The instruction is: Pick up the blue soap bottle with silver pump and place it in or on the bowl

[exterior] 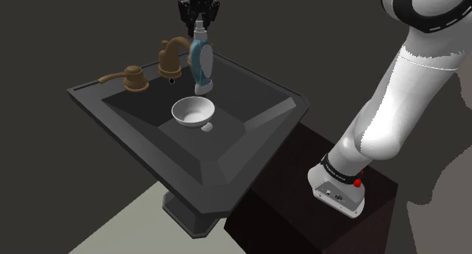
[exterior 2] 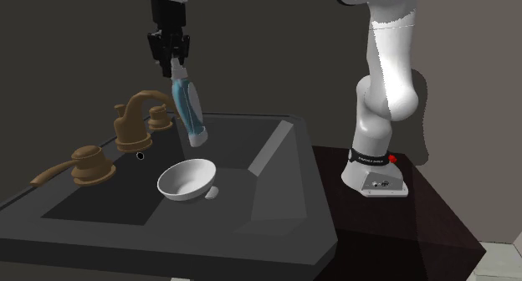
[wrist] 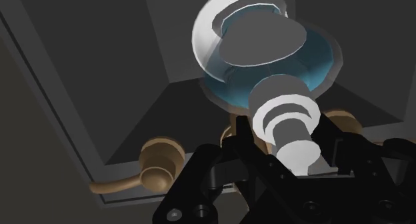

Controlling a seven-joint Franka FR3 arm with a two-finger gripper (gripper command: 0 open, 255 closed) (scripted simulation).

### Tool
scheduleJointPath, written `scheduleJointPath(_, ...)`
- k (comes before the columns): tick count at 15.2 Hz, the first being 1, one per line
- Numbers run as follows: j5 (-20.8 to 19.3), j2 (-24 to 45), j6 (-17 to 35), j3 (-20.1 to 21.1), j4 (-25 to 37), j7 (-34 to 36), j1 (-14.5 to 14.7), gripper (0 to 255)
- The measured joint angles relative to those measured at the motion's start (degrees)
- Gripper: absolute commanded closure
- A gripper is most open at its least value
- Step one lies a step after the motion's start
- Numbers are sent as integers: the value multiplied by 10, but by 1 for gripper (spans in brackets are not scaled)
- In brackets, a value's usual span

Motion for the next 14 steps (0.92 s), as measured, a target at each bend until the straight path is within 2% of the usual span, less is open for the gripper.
scheduleJointPath(14, -2, 1, 107, -2, -106, 3, -2, 255)
